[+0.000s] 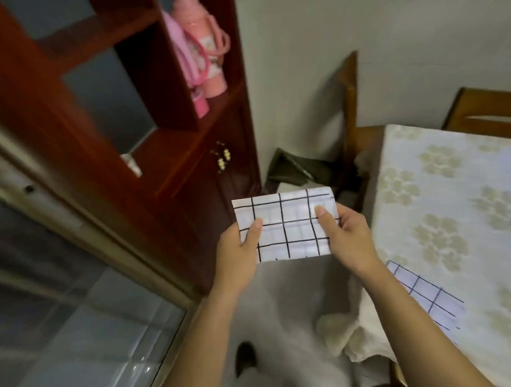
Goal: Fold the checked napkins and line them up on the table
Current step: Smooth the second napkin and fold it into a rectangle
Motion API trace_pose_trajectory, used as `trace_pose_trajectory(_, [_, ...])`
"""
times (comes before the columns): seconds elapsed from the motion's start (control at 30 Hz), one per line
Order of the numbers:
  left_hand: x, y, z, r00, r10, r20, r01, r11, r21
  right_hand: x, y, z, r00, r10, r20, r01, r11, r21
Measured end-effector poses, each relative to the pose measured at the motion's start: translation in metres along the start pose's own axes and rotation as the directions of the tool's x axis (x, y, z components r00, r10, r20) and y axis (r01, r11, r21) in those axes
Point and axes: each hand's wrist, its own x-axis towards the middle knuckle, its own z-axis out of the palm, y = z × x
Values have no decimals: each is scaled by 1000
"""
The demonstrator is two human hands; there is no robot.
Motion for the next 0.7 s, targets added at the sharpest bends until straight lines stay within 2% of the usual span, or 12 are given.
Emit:
trace_pose_trajectory(0.13, [75,1,21,982,49,181,-50,999,-1,34,-8,1,989,18,-144,-21,1000,-17])
trace_pose_trajectory(0.3, [141,25,39,921,91,379,-91,996,-17,64,-24,1,945,19,-326,-38,998,-53])
trace_pose_trajectory(0.4, [159,29,68,844,117,523,-123,992,-24,59,-16,-8,881,28,-472,-59,997,-50])
trace_pose_trajectory(0.53, [154,22,123,705,109,701,-115,993,-39,34,5,-37,761,110,-639,-184,982,-50])
trace_pose_trajectory(0.7, [153,12,192,562,130,817,-151,987,-53,27,28,-80,626,126,-769,-257,965,-51])
